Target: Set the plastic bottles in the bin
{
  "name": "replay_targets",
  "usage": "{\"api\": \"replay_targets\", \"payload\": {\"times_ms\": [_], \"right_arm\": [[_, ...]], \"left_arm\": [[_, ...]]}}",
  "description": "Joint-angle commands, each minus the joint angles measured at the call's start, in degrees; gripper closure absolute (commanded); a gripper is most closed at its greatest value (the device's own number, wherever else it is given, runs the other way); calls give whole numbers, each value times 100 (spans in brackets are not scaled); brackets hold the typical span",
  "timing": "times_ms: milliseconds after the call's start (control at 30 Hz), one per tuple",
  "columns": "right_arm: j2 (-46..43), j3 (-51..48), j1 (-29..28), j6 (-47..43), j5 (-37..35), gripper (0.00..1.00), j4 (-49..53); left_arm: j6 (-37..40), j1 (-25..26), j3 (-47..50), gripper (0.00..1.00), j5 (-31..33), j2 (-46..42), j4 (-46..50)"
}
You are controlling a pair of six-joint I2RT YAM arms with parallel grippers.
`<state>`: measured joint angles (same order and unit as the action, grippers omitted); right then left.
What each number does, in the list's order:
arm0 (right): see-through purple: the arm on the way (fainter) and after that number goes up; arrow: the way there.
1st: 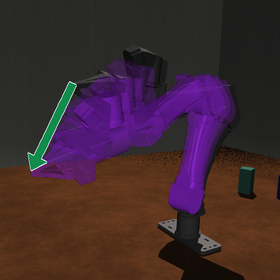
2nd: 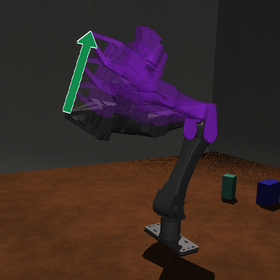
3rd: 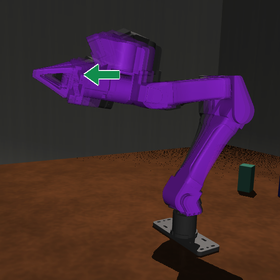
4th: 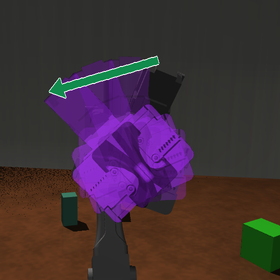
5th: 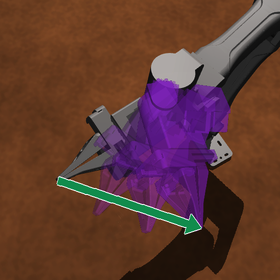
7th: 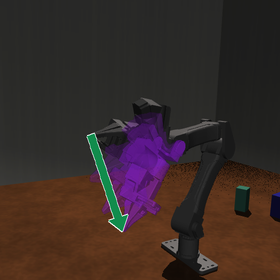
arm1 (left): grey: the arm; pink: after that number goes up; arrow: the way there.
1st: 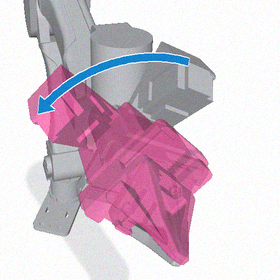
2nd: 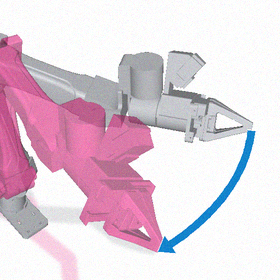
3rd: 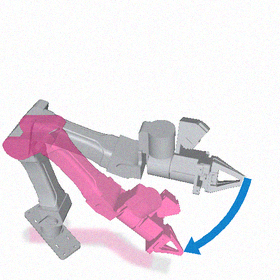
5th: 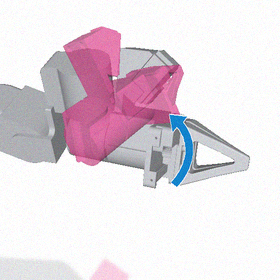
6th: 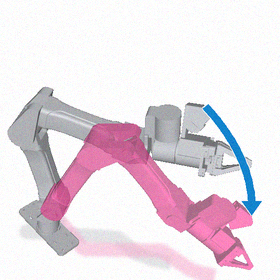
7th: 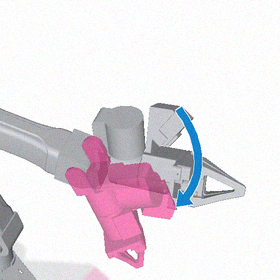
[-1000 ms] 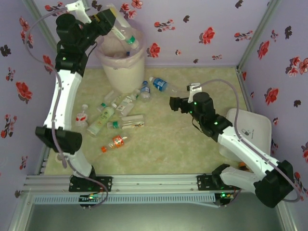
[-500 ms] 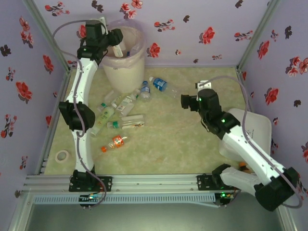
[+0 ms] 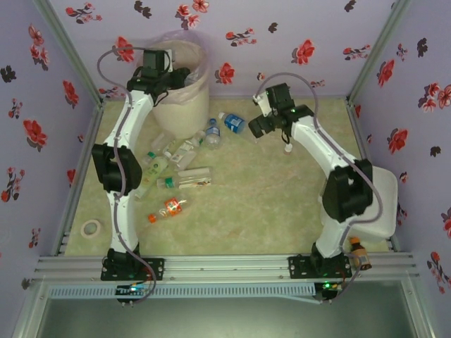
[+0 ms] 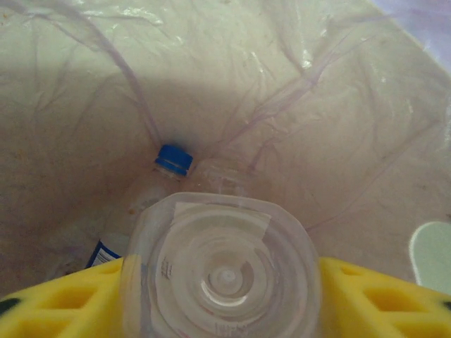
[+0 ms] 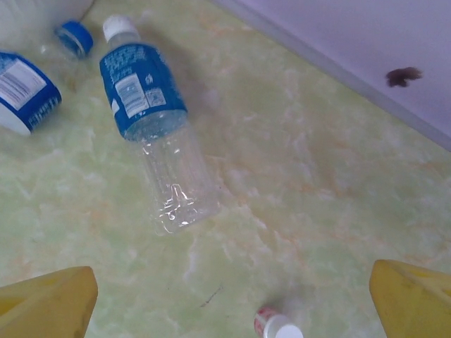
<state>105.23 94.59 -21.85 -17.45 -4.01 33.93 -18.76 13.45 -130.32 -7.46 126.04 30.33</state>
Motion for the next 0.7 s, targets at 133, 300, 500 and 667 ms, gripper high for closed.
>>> {"api": "replay_targets", "payload": {"times_ms": [133,300,500,667], "right_arm": [[1090,1075,57,-677,768,1,1023],[1673,1425,57,-804,909,1,1045],[2362,1898,49,-853,829,2,937],[2881,2374,31,-749,1121,10,1219]], "left_arm": [[83,-117,-588,12,-1,-345,432],[-95,-370,-1304,0,-226,-708,872],[-237,-725,-932,0,-559,-1860,1089],[-146,-721,786,0,-982,-3412,1263]]}}
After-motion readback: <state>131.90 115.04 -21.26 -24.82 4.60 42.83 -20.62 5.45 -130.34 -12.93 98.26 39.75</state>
